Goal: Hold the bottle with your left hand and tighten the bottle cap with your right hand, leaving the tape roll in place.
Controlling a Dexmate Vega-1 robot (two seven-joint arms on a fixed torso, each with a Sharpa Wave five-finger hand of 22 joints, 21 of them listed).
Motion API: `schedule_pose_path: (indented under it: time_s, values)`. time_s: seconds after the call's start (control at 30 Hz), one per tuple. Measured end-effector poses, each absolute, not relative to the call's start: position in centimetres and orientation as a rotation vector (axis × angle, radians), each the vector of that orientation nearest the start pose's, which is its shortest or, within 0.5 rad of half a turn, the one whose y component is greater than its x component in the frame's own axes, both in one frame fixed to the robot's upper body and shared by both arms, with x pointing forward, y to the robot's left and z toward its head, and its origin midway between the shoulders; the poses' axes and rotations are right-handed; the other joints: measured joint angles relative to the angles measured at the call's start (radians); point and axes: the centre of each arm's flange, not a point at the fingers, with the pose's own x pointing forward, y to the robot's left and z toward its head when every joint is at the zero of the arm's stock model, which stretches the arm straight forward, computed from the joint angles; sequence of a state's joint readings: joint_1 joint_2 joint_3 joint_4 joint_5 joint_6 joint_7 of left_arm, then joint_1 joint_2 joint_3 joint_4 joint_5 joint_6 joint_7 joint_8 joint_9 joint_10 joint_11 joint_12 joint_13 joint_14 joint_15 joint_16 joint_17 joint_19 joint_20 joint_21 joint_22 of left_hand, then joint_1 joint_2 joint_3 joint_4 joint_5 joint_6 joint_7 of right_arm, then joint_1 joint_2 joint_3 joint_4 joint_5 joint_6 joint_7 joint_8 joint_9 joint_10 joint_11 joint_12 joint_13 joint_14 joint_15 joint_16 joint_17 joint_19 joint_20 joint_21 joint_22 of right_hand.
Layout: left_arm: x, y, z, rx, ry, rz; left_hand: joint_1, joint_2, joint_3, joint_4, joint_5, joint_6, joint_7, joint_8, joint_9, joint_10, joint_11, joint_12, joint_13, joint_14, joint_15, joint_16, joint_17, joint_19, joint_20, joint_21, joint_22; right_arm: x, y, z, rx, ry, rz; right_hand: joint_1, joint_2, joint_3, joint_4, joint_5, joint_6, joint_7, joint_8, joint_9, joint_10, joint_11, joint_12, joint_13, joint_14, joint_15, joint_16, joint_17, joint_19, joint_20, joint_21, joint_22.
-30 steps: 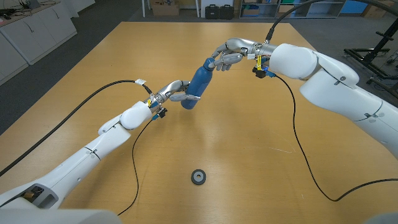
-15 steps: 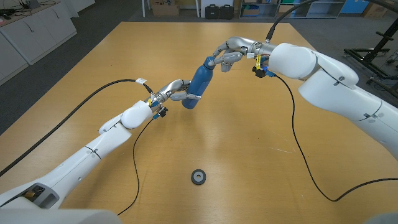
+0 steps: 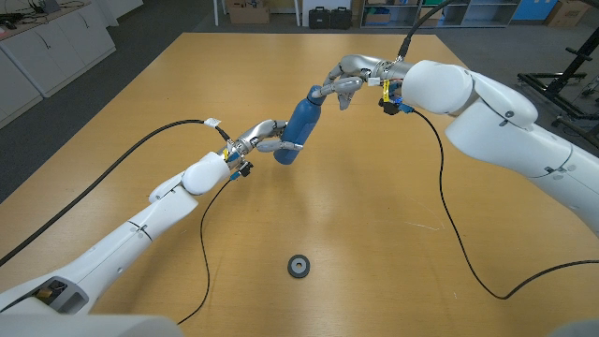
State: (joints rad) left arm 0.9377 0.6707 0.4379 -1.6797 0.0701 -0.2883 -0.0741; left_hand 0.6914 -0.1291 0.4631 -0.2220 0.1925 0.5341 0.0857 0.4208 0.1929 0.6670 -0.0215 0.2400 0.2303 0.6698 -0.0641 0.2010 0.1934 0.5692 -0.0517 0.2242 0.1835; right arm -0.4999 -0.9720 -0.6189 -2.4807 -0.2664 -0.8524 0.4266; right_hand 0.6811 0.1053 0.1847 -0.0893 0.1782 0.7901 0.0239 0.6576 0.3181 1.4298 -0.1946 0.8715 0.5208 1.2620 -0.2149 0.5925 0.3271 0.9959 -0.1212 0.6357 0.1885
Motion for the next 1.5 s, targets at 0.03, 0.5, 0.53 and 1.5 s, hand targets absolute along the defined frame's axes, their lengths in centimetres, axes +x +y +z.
schedule_pose_path:
  time_s: [0.03, 0.5, 0.53, 1.5]
  values:
    - [56.9, 19.1, -1.6, 0.830, -0.810, -0.408, 0.000, 0.000, 0.000, 0.000, 0.000, 0.000, 0.000, 0.000, 0.000, 0.000, 0.000, 0.000, 0.000, 0.000, 0.000, 0.000, 0.000, 0.000, 0.000, 0.000, 0.000, 43.3, -15.0, 16.0, -1.362, -0.559, 0.153, -0.001, -0.001, 0.000, 0.000, 0.002, 0.000, 0.000, 0.019, 0.006, 0.000, 0.000, 0.015, 0.008, 0.007, -0.001, 0.002, 0.004, 0.002, -0.002, 0.001, 0.000]
    - [56.8, 18.9, -1.6, 0.827, -0.817, -0.412, -0.001, 0.001, 0.003, -0.003, -0.001, 0.001, 0.001, -0.005, 0.000, 0.006, -0.002, -0.004, 0.000, 0.000, 0.000, 0.000, 0.000, 0.000, 0.000, 0.000, 0.000, 42.7, -14.5, 16.3, -1.405, -0.502, 0.124, -0.042, -0.022, -0.033, 0.017, 0.005, 0.599, -0.119, 0.213, 0.027, 0.009, 0.009, 0.301, 0.147, 0.098, 0.002, 0.048, 0.048, 0.045, -0.027, 0.016, 0.000]
    - [56.8, 18.9, -1.6, 0.826, -0.817, -0.412, -0.001, 0.001, 0.003, -0.003, -0.001, 0.002, 0.000, -0.006, 0.000, 0.006, -0.002, -0.004, 0.000, 0.000, 0.000, 0.000, 0.000, 0.000, 0.000, 0.000, 0.000, 42.7, -14.5, 16.3, -1.404, -0.499, 0.121, -0.080, -0.033, -0.050, 0.034, -0.001, 0.589, -0.121, 0.218, 0.023, 0.007, 0.011, 0.314, 0.144, 0.098, 0.002, 0.048, 0.050, 0.045, -0.027, 0.016, 0.000]
    - [56.6, 18.8, -2.1, 0.820, -0.809, -0.418, -0.002, 0.002, 0.003, -0.003, 0.000, 0.004, 0.001, -0.003, 0.000, 0.008, 0.000, -0.004, 0.004, 0.000, 0.000, 0.000, 0.000, 0.000, 0.000, 0.000, 0.000, 40.7, -17.2, 15.8, -1.424, -0.541, -0.121, -0.205, -0.138, -0.191, 0.056, 0.037, -0.530, -0.082, -0.263, -0.102, -1.024, 0.124, -0.421, -0.213, -0.698, 0.267, -0.275, 0.019, -0.201, 0.203, -0.173, 0.005]
